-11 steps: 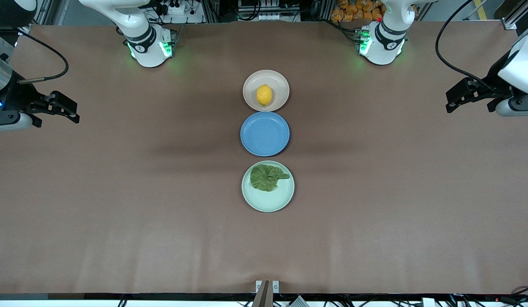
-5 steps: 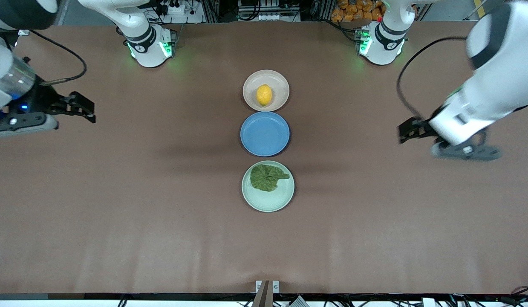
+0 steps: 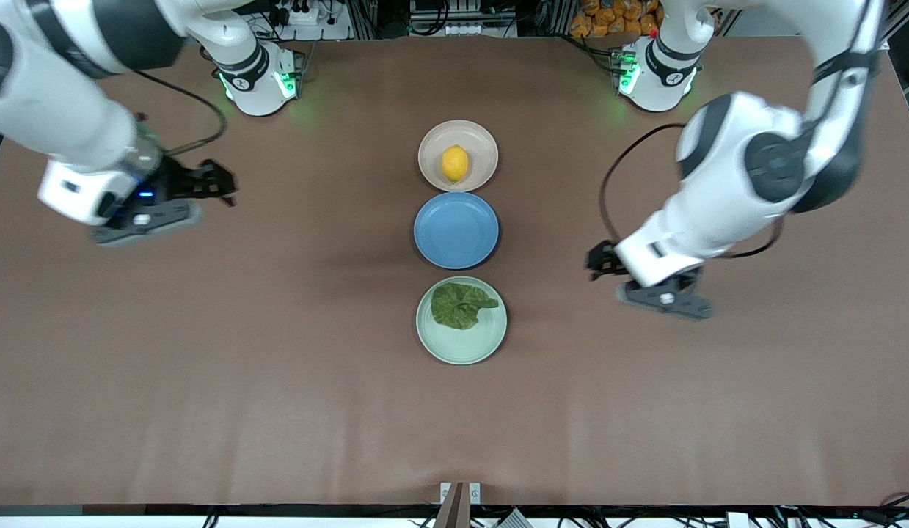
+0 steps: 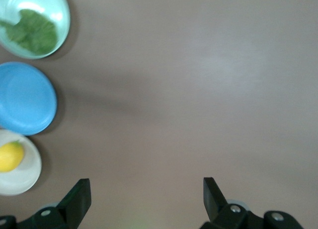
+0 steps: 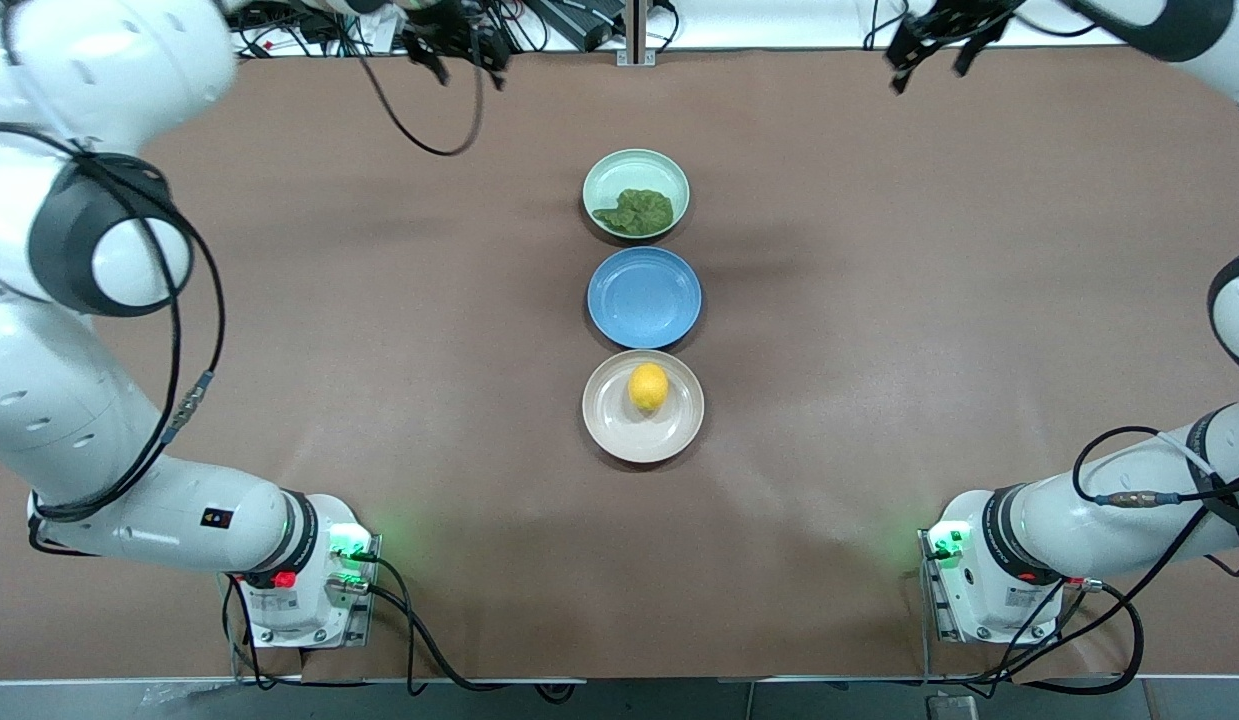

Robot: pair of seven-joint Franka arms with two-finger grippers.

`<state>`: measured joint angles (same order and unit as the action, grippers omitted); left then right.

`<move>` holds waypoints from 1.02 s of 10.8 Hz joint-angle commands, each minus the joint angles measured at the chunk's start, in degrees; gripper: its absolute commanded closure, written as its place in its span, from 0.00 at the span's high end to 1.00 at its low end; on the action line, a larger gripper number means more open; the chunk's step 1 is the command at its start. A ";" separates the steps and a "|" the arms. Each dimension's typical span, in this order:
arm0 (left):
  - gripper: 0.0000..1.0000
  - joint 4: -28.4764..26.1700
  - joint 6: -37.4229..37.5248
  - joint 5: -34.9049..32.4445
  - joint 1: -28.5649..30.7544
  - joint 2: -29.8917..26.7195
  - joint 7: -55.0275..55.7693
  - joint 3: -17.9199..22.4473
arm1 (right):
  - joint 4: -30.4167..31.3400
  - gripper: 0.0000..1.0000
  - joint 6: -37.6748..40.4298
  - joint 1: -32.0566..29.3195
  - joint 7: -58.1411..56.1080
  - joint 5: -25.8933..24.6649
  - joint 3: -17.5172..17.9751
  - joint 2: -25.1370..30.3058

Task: Pick lemon and lettuce from plates
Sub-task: 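Reach the left gripper to the lettuce while the right gripper reaches the lemon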

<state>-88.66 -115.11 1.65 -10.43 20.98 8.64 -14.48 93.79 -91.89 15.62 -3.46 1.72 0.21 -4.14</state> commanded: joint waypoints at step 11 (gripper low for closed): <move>0.89 0.77 -28.50 -3.58 -16.19 21.55 11.28 1.82 | -0.18 1.00 -3.47 26.98 32.69 6.28 -0.38 -14.12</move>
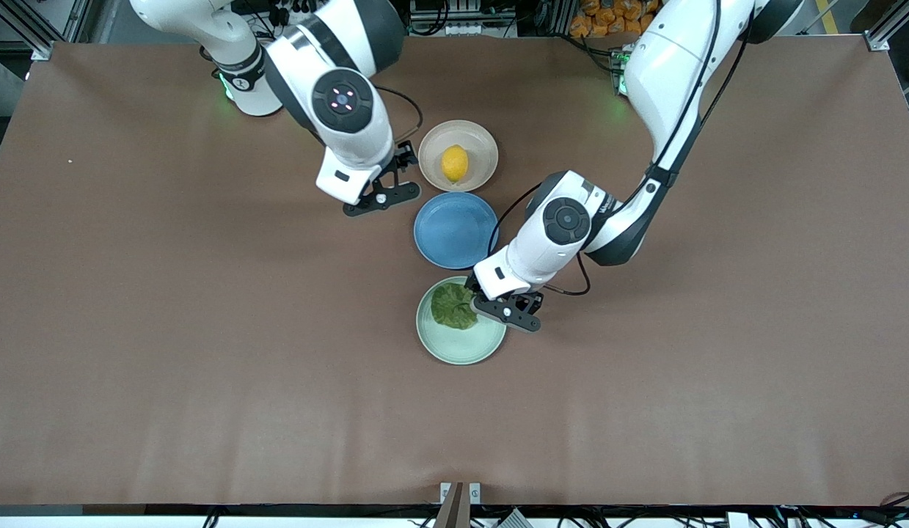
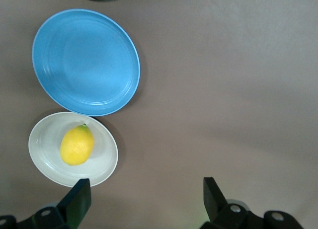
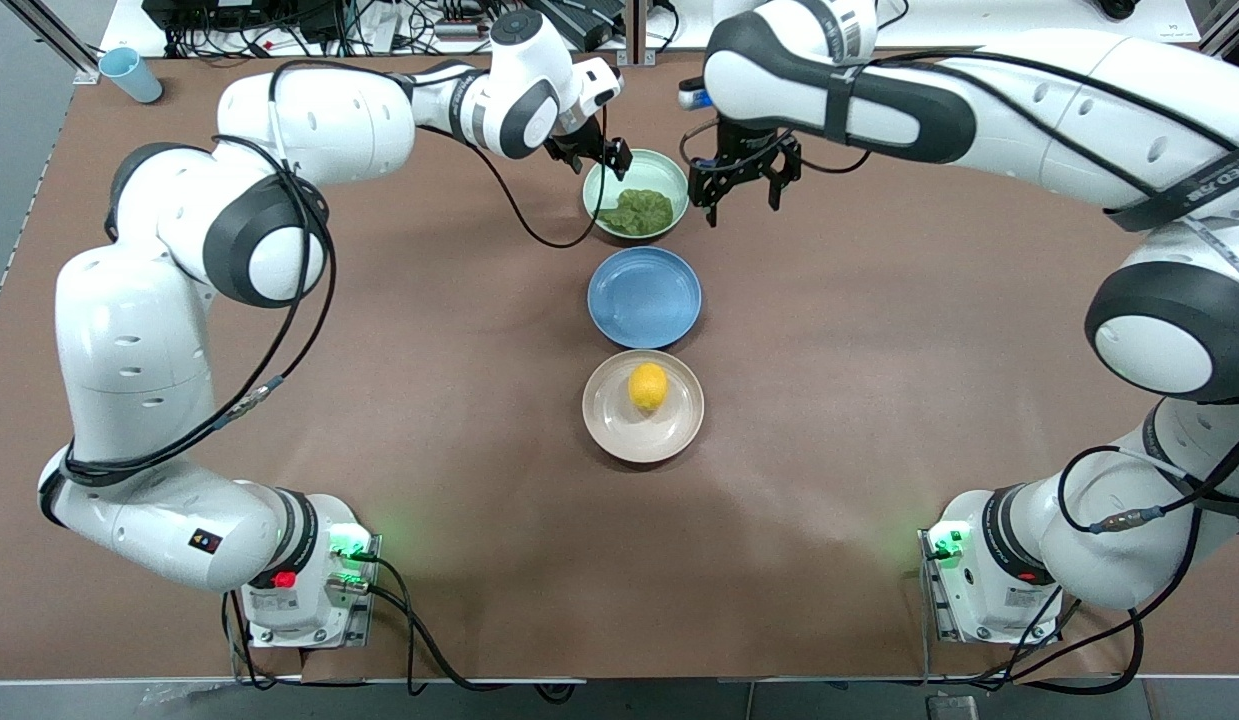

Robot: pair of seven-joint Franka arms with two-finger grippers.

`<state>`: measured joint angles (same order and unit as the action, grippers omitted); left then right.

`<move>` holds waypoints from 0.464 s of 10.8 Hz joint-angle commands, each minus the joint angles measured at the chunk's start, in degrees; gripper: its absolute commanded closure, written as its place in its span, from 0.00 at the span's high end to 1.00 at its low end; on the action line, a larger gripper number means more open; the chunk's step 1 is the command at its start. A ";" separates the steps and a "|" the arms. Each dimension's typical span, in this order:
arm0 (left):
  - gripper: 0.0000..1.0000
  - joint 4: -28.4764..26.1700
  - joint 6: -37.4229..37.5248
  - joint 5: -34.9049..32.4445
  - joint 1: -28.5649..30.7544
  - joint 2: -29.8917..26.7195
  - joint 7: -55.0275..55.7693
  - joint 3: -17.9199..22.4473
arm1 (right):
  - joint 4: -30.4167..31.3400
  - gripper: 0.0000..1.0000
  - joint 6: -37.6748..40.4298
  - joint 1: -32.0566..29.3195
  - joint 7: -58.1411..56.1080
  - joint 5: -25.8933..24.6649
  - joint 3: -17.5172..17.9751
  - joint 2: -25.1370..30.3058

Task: Pick lemon and lettuce from plates
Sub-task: 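Reach the left gripper to the lettuce while the right gripper reaches the lemon, then lower the left gripper onto the lettuce while the right gripper descends to the lemon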

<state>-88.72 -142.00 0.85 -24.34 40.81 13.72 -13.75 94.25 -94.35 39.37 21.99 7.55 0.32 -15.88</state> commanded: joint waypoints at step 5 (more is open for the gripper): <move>0.87 1.09 -4.24 -5.33 -5.36 5.68 13.08 2.93 | 1.89 1.00 -1.90 5.28 11.40 0.71 -0.40 -5.04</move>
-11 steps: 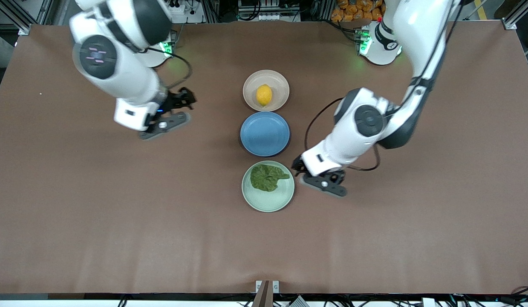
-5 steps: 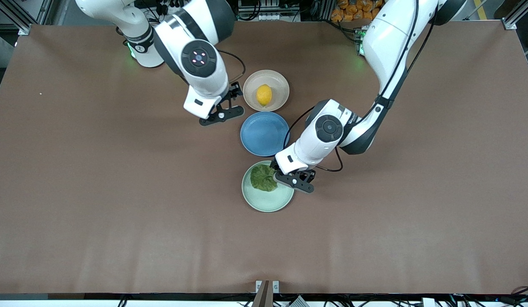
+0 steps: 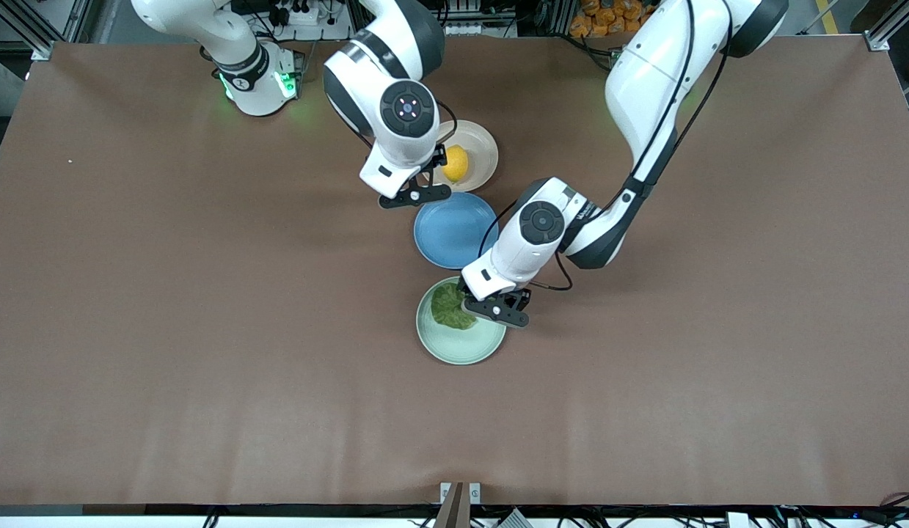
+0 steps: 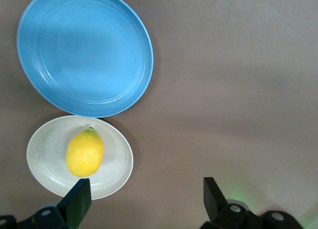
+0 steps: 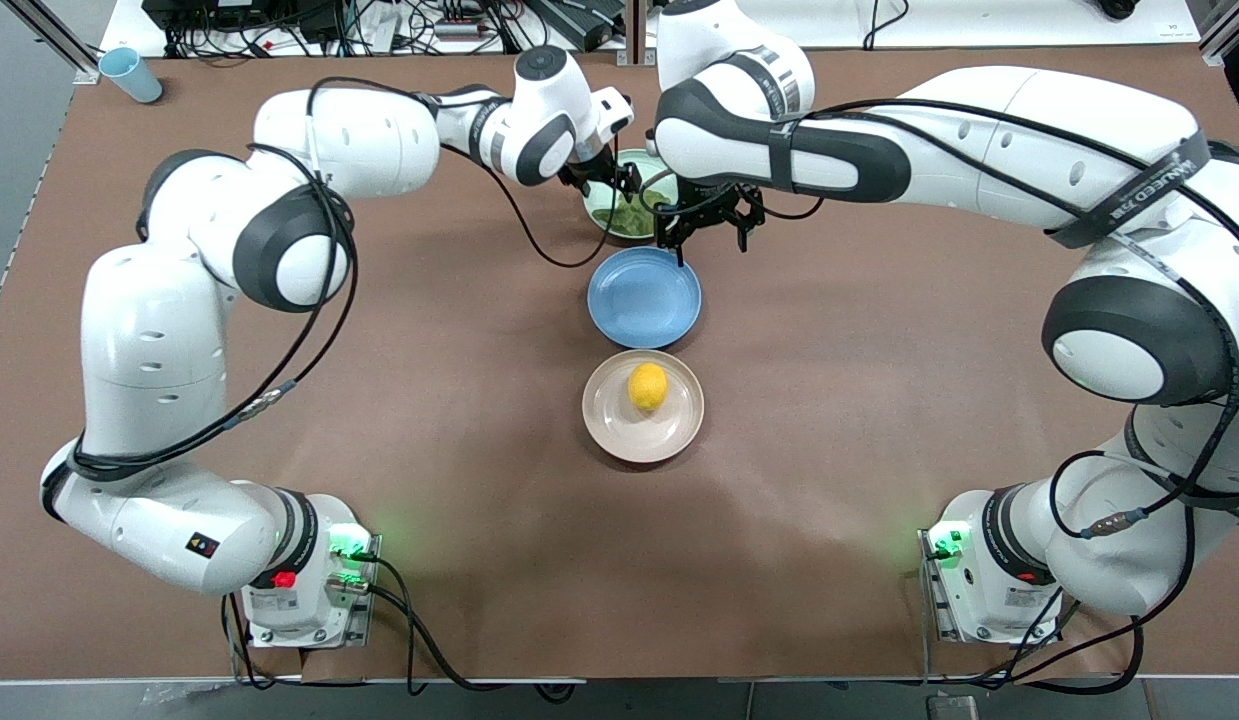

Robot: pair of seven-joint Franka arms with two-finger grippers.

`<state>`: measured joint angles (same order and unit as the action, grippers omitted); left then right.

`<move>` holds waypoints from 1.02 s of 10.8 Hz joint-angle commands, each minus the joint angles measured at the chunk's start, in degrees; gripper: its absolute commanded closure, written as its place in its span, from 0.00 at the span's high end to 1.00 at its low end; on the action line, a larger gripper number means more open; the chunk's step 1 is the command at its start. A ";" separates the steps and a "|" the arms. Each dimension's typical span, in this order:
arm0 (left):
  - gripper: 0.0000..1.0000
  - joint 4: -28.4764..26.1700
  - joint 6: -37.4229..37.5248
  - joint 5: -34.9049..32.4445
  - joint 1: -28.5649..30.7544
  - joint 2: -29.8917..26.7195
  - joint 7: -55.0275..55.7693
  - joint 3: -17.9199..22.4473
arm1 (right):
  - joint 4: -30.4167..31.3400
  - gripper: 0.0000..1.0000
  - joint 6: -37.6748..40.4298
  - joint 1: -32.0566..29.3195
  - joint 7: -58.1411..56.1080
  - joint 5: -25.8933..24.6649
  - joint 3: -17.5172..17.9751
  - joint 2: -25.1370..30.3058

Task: Pick lemon and lettuce from plates
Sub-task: 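Lower the left gripper onto the lettuce while the right gripper descends to the lemon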

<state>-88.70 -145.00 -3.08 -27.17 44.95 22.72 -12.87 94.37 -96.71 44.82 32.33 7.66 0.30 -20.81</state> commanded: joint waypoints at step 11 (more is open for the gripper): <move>0.08 1.69 -5.21 -1.32 -3.95 3.83 9.18 2.59 | 12.84 1.00 -18.41 6.85 8.18 4.90 -0.39 -0.46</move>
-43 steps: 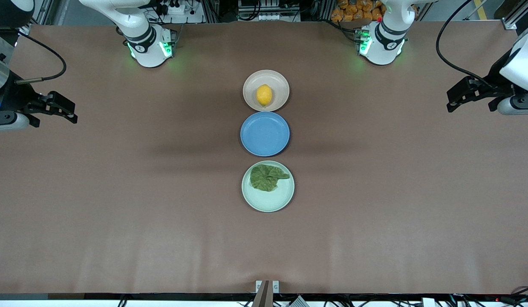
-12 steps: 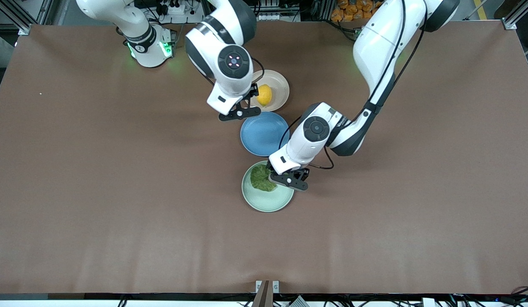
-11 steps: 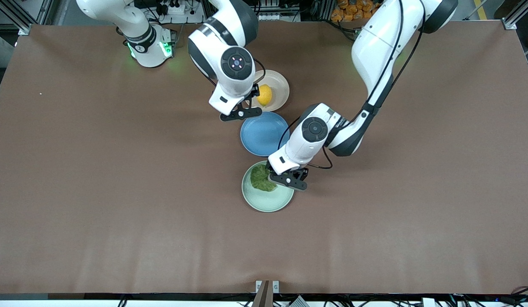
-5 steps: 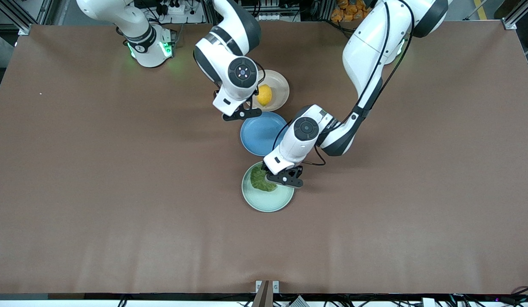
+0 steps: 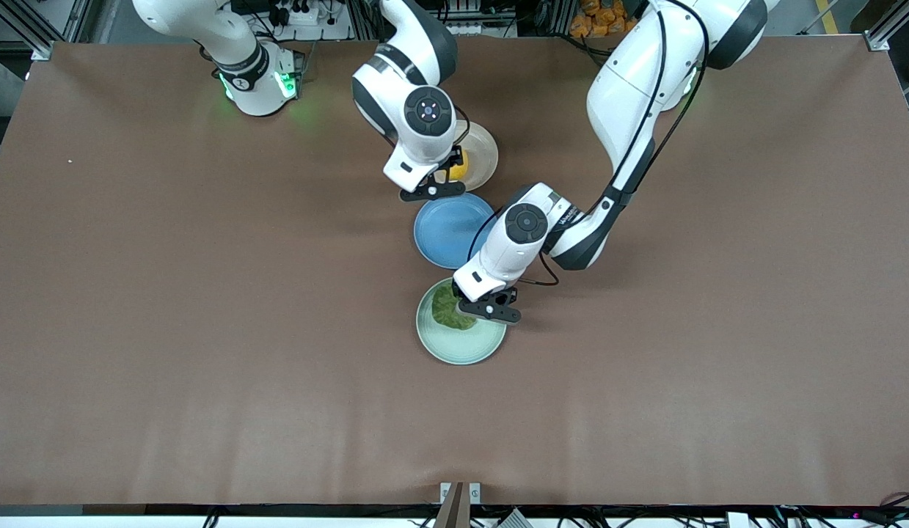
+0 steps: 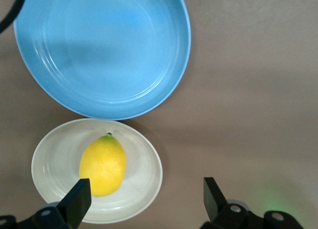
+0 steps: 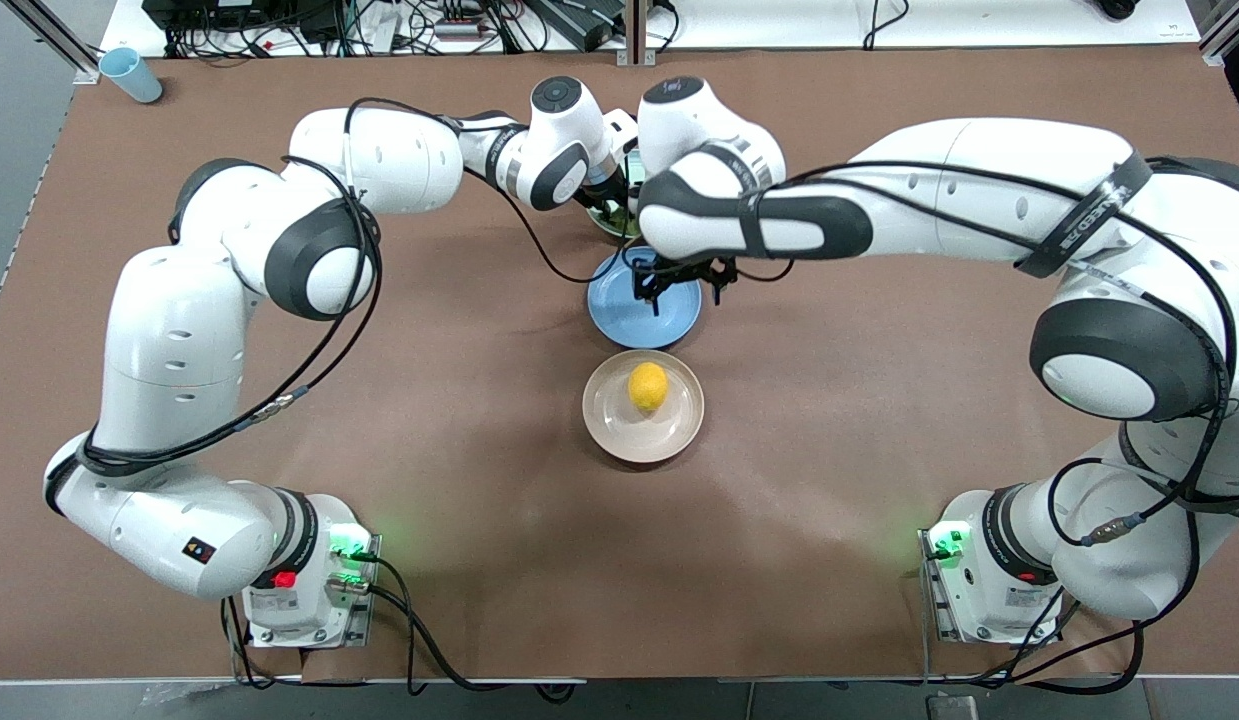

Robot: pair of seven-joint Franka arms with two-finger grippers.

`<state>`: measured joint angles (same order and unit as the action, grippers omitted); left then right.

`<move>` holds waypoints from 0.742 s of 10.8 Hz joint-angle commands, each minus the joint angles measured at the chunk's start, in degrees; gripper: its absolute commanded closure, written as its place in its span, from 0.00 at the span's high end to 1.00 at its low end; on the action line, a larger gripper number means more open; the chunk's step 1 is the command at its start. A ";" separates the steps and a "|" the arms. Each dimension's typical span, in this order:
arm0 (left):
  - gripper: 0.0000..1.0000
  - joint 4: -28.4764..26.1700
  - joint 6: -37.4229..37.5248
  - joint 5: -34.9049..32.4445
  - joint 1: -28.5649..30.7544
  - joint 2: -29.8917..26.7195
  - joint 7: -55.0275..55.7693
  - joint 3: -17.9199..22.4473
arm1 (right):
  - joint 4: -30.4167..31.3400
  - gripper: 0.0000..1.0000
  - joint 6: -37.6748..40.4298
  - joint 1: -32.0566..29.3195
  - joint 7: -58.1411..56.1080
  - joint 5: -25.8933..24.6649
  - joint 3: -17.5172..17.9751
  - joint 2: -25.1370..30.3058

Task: Pick lemon and lettuce from plates
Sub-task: 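Lower the left gripper onto the lettuce while the right gripper descends to the lemon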

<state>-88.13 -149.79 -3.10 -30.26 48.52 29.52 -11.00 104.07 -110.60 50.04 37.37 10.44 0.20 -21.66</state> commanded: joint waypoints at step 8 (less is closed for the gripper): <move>0.00 0.94 10.46 -1.04 6.16 -12.55 3.26 0.54 | 12.83 1.00 -21.91 9.89 17.36 5.82 -0.38 -1.62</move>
<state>-85.41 -145.68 -3.10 -27.24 43.22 30.94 -10.31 115.24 -128.20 57.84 51.31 15.05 0.27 -22.08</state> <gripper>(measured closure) 0.965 0.000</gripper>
